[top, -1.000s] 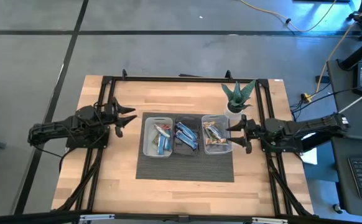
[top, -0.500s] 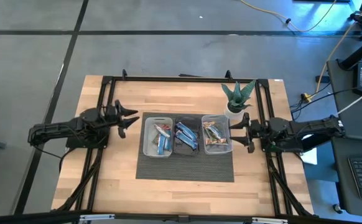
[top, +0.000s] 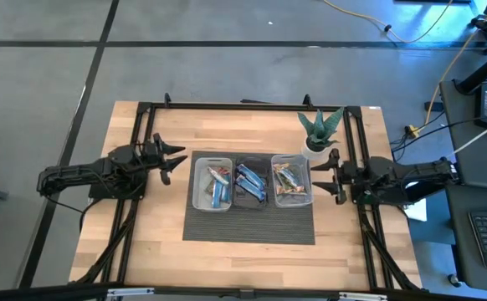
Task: Pick and place Granola Bars by type
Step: Return to Home Position
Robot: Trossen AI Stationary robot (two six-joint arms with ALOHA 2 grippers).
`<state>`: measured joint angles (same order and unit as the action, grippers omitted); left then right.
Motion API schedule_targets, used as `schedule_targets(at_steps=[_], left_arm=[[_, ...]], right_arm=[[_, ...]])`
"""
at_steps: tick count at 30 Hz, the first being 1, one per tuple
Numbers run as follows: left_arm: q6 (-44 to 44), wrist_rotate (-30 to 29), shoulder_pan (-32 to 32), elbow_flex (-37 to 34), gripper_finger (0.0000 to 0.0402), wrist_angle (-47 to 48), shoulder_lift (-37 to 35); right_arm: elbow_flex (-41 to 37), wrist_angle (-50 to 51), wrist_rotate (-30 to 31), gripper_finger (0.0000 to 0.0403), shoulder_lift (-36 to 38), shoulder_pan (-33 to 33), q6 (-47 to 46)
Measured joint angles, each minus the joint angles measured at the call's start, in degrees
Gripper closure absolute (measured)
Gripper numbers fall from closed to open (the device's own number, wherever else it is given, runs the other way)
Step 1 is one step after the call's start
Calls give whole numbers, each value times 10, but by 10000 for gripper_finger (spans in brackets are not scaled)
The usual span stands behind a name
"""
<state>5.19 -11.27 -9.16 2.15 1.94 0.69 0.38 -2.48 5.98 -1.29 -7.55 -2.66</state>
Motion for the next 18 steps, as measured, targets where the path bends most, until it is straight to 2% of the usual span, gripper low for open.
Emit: schedule_targets(at_steps=[18], left_arm=[[0,0,0,0,252,0,0]], right_arm=[[0,0,0,161,10,1,1]])
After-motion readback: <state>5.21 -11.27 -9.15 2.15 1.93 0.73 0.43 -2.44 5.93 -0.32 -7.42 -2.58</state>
